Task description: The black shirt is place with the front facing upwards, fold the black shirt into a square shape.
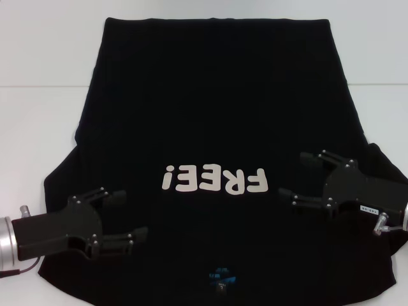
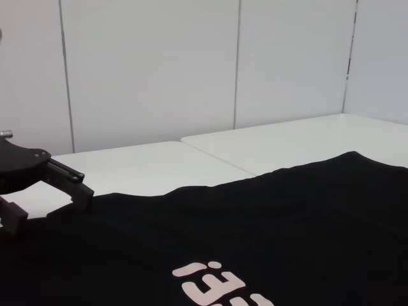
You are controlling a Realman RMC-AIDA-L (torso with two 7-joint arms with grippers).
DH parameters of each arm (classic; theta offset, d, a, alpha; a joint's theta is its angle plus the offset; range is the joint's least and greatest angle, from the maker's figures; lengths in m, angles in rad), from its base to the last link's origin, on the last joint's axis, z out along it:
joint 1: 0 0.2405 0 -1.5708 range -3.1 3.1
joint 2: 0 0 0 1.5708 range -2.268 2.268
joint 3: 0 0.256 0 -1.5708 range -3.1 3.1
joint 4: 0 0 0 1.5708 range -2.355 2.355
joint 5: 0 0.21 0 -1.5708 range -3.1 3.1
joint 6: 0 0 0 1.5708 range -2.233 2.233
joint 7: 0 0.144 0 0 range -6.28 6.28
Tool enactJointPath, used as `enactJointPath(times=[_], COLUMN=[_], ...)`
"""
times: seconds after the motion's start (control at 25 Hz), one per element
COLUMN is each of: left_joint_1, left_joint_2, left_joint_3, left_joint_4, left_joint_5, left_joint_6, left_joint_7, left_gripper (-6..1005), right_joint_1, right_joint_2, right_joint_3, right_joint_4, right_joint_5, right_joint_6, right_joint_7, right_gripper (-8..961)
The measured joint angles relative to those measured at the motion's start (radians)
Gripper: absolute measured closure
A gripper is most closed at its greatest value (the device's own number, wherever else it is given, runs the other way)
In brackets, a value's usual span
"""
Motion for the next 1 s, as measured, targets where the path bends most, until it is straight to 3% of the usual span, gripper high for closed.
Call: enactJointPath(times=[0.48, 0.64, 0.72, 0.92, 1.0], left_joint_1=[-0.001, -0.016, -0.035, -0.084, -0.096], left_joint_2=[0.003, 0.017, 0.043, 0.142, 0.166], left_joint_3=[-0.001, -0.053, -0.085, -0.074, -0.070], left_joint_4=[0.000, 0.009, 0.016, 0.007, 0.021], left_joint_5=[-0.002, -0.002, 0.003, 0.059, 0.103], left_joint_6=[0.004, 0.063, 0.102, 0.117, 0.100], left_joint_7=[-0.022, -0.168, -0.353, -0.751, -0.873], left_gripper=[72, 74, 76, 78, 80], right_joint_1=[0.002, 0.003, 0.004, 0.012, 0.014], right_joint_2=[0.000, 0.000, 0.000, 0.000, 0.000], right_joint_3=[0.000, 0.000, 0.000, 0.000, 0.000], right_joint_4=[0.001, 0.002, 0.002, 0.005, 0.005], right_joint_5=[0.000, 0.000, 0.000, 0.000, 0.000], right_joint_6=[0.005, 0.004, 0.003, -0.001, -0.003], right_joint_7=[0.000, 0.003, 0.006, 0.026, 0.036], right_gripper=[8, 8, 8, 8, 8])
